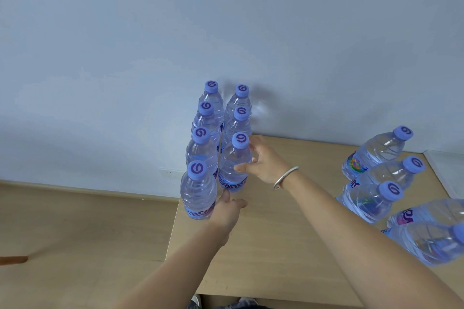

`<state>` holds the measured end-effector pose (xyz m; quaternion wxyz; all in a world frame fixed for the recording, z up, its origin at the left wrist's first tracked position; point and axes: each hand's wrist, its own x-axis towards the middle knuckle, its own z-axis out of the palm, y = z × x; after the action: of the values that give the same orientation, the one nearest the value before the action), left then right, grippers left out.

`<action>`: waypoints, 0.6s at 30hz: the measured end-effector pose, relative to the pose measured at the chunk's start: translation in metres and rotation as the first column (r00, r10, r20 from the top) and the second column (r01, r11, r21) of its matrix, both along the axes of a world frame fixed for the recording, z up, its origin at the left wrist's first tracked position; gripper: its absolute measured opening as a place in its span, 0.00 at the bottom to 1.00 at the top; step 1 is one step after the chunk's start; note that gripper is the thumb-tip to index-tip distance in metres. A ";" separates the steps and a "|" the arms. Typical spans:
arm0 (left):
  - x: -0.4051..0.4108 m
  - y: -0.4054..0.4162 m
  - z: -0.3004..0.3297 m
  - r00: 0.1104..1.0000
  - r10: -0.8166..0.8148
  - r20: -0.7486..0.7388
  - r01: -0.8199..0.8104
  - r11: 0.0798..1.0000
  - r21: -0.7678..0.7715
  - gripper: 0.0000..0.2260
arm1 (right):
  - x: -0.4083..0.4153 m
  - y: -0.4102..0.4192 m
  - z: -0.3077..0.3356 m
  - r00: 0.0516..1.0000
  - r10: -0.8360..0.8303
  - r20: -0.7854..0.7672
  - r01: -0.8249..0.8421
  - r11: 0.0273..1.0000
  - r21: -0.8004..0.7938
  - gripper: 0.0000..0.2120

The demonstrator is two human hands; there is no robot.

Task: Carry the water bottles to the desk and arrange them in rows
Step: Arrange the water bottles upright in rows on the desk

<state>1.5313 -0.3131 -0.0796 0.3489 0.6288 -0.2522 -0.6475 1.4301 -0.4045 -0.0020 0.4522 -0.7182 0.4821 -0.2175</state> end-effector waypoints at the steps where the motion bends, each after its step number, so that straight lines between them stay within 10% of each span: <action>1: -0.001 0.000 0.000 1.000 0.005 0.000 -0.005 1.000 0.001 0.34 | 0.000 0.000 0.000 1.000 0.002 0.011 -0.002 1.000 0.000 0.30; 18: -0.005 0.004 0.005 0.997 -0.049 0.057 0.046 0.998 0.048 0.31 | -0.012 0.019 -0.008 0.991 -0.132 -0.038 0.130 0.991 -0.034 0.41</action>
<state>1.5264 -0.3092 -0.0749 0.3112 0.6494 -0.2618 -0.6426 1.4176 -0.3854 -0.0099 0.4158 -0.6962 0.5337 -0.2400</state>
